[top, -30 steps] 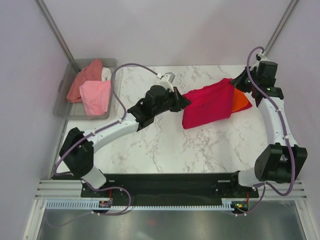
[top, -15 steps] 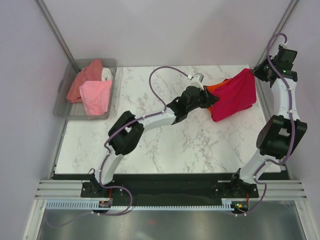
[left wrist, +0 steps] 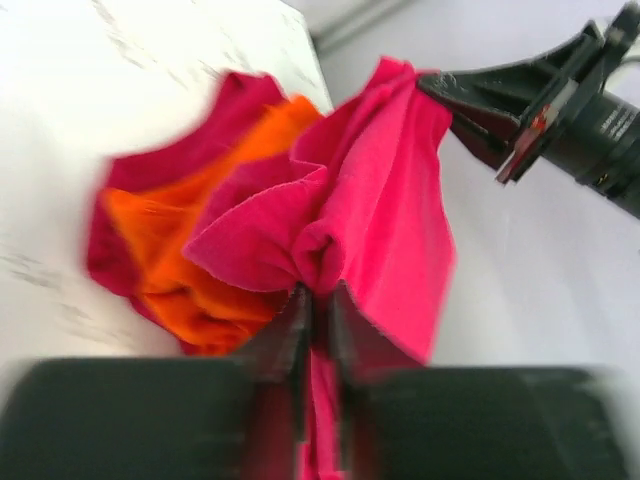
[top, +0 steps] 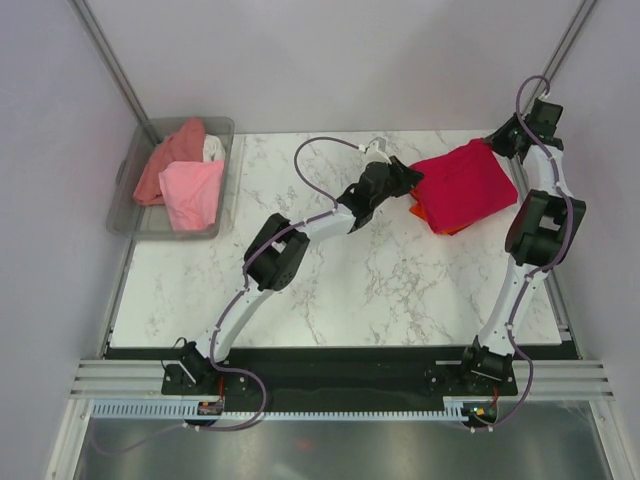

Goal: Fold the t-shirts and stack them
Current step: Neatly place the folded tshirt to the corner

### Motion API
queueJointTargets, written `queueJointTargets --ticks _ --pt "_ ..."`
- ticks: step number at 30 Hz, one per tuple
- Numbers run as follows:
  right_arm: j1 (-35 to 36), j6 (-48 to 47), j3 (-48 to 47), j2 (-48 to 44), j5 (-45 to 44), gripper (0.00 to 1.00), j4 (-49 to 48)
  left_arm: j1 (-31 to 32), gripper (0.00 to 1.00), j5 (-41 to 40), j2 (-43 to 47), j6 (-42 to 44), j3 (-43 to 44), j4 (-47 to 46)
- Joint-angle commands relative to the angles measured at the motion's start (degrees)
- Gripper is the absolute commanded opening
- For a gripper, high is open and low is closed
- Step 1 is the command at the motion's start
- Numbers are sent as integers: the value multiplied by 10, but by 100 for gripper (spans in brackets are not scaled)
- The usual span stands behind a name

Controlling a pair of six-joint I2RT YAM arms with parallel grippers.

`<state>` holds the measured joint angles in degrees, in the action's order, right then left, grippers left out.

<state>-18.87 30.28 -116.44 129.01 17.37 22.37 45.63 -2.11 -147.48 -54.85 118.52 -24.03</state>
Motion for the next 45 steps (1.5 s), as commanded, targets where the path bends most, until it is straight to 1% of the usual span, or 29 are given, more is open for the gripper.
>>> queueJointTargets --ticks 1,2,3,4,5,6,8,9,10,12,14,15,16,17,18,19,23,25,27,29,31,34,36,37,38,39,42,43,45 --pt "16 39 -66 52 32 22 -86 -23 27 -49 -23 -39 35 -35" --pt "21 37 -90 66 39 31 -90 -25 35 -45 -32 -46 36 -36" --pt "25 34 -102 91 49 52 -90 -26 44 -39 -34 -51 36 -37" --pt "32 30 -111 100 57 60 -91 -26 56 -31 -33 -49 31 -35" --pt "35 21 -119 107 65 66 -91 -26 61 -30 -19 -41 25 -28" --pt "36 15 -117 108 80 71 -91 -25 68 -33 -7 -33 -3 -28" --pt "37 -3 -88 93 80 73 -93 -24 72 -45 27 -7 -45 -36" --pt "37 -10 -72 66 70 75 -94 -24 74 -55 63 3 -68 -41" --pt "37 -18 -55 50 67 75 -99 -24 79 -64 88 12 -112 -43" --pt "37 -30 -6 3 59 77 -101 -26 82 -86 150 47 -156 -41" --pt "37 -35 38 -30 50 77 -103 -32 84 -90 188 75 -209 -24" --pt "38 -42 52 -64 44 81 -103 -37 85 -90 209 80 -224 -14" --pt "39 -47 67 -81 25 88 -103 -49 86 -88 245 85 -254 -4" --pt "41 -53 98 -101 11 92 -102 -57 87 -84 267 95 -270 3" --pt "41 -61 112 -136 0 97 -103 -78 87 -80 286 95 -289 12" --pt "43 -73 124 -151 -11 98 -102 -91 88 -78 329 92 -332 14" --pt "43 -91 161 -210 -6 98 -91 -173 88 -23 421 42 -463 -20" --pt "43 -87 169 -241 6 98 -92 -214 88 6 452 29 -540 -78" --pt "43 -62 183 -269 42 98 -102 -241 88 18 488 27 -577 -93" --pt "42 -28 198 -290 70 98 -125 -251 88 39 516 44 -586 -81" --pt "43 -3 214 -300 96 95 -142 -256 88 34 535 56 -599 -73" --pt "41 47 268 -312 131 86 -195 -256 88 23 562 78 -614 -73" --pt "37 94 303 -309 158 75 -243 -257 88 23 569 91 -614 -66" --pt "33 112 328 -308 191 74 -264 -256 88 23 570 93 -614 -65" --pt "32 135 343 -306 204 74 -319 -257 88 23 571 96 -613 -65" --pt "31 170 357 -305 214 74 -344 -256 88 23 571 94 -611 -65" --pt "33 220 404 -294 240 72 -434 -256 87 23 564 91 -605 -66" --pt "34 254 421 -288 246 68 -457 -256 86 26 556 89 -603 -66" --pt "38 275 427 -262 258 61 -502 -256 86 35 550 82 -601 -69"
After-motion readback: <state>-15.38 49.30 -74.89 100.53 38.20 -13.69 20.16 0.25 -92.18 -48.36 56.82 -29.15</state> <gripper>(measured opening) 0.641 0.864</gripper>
